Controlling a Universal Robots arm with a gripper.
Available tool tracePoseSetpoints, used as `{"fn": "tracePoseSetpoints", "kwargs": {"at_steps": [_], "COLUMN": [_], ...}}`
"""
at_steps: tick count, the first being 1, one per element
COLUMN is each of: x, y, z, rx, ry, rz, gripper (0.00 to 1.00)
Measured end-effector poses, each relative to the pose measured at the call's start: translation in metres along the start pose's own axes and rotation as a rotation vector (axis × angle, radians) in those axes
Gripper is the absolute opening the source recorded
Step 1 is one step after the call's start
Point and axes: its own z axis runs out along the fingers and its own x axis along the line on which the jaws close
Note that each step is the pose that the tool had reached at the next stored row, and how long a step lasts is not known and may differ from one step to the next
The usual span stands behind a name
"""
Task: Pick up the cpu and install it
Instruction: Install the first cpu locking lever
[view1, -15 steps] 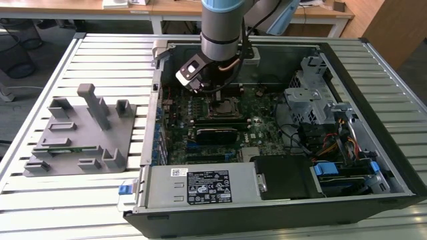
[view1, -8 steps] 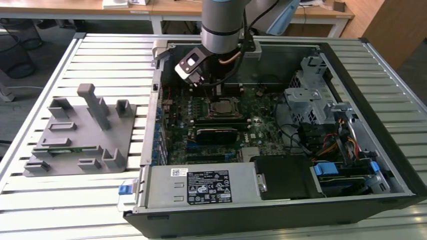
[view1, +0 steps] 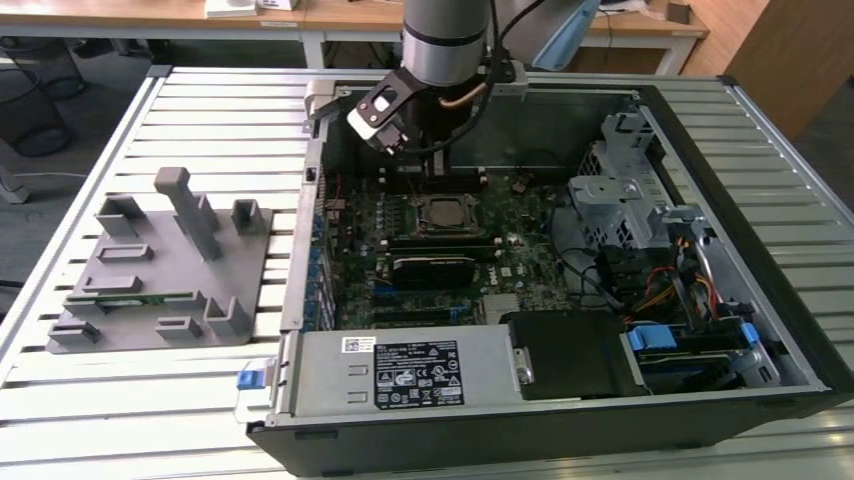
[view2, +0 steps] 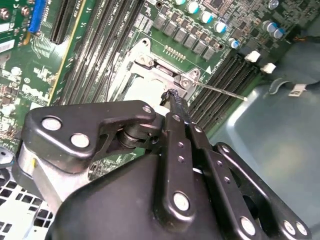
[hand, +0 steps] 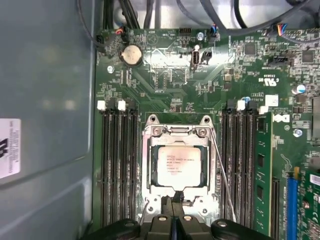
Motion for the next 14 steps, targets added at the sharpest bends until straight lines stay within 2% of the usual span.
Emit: {"fn": "tracePoseSetpoints", "kwargs": {"at_steps": [3,5,14], "x": [0.0003,0.0004,0.0003], "y": [0.0,-0.0001,-0.0001], "z": [-0.0053,-0.006,-0.0061], "rx": [0.0003,0.0009,0.01], "ry": [-0.0001,0.0003,0.0005], "rz": [-0.005,-0.019,-0.18], "gripper": [0.11,0.11,0.11]}}
